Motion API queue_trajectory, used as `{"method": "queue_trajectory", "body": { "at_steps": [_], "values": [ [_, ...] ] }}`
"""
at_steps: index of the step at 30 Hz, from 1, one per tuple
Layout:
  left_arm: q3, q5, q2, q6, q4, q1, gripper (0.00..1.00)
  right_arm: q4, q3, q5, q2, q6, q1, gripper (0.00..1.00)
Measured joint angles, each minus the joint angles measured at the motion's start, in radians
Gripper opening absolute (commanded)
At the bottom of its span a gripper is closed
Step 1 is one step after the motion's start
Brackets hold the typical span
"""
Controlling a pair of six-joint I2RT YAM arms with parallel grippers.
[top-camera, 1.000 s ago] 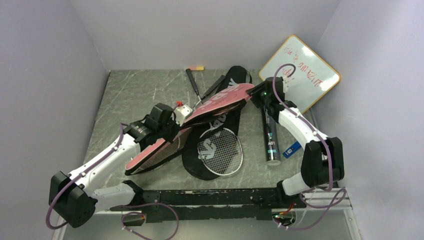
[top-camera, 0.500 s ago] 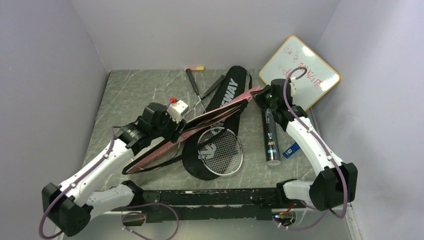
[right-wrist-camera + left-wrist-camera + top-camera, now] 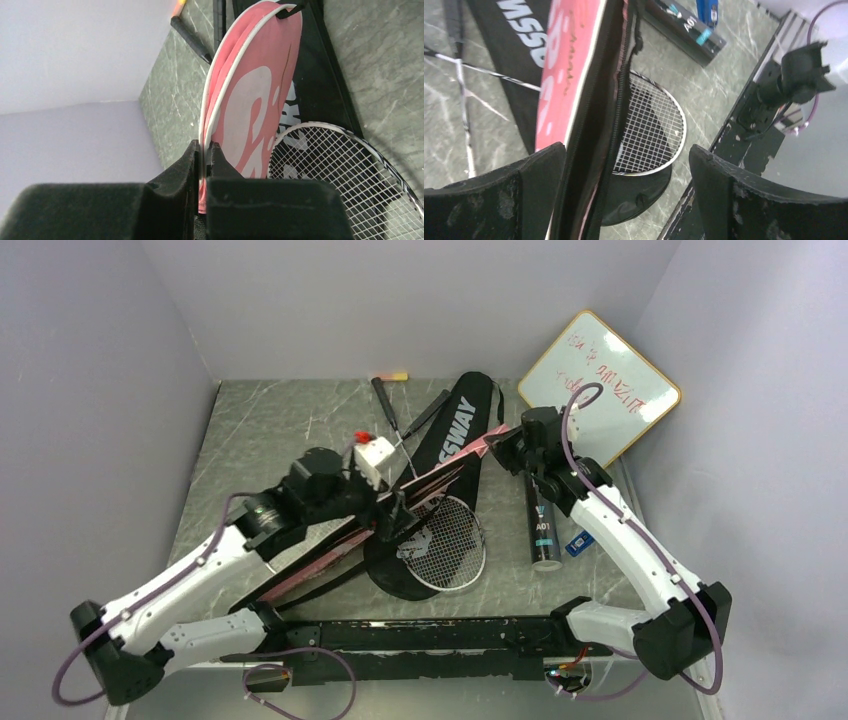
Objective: Pack up the badminton gear
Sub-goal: Adjust the racket bag at the center of the board.
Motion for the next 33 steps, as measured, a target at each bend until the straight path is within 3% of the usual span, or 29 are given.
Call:
{"method": "queue_trajectory", "body": {
  "at_steps": [7, 11, 18, 22, 33],
  "values": [
    [0.079, -0.111, 0.251, 0.113, -0.016, -0.179, 0.97, -0.023, 0.000, 0.024, -0.021, 0.012, 0.000, 0.00],
    [0.145, -0.272, 0.355, 0.174, -0.064, -0.236, 0.96, -0.028, -0.009, 0.031, -0.031, 0.019, 0.001, 0.00],
    [0.169, -0.436, 0.317, 0.219, -0.145, -0.255, 0.91, -0.052, -0.015, 0.064, -0.073, 0.018, 0.002, 0.00],
    [0.228, -0.450, 0.275, 0.222, -0.214, -0.255, 0.96, -0.067, -0.015, 0.094, -0.095, 0.012, 0.002, 0.00],
    [0.214, -0.426, 0.234, 0.234, -0.283, -0.254, 0.97, -0.071, -0.015, 0.085, -0.083, -0.001, 0.002, 0.00]
  ]
}}
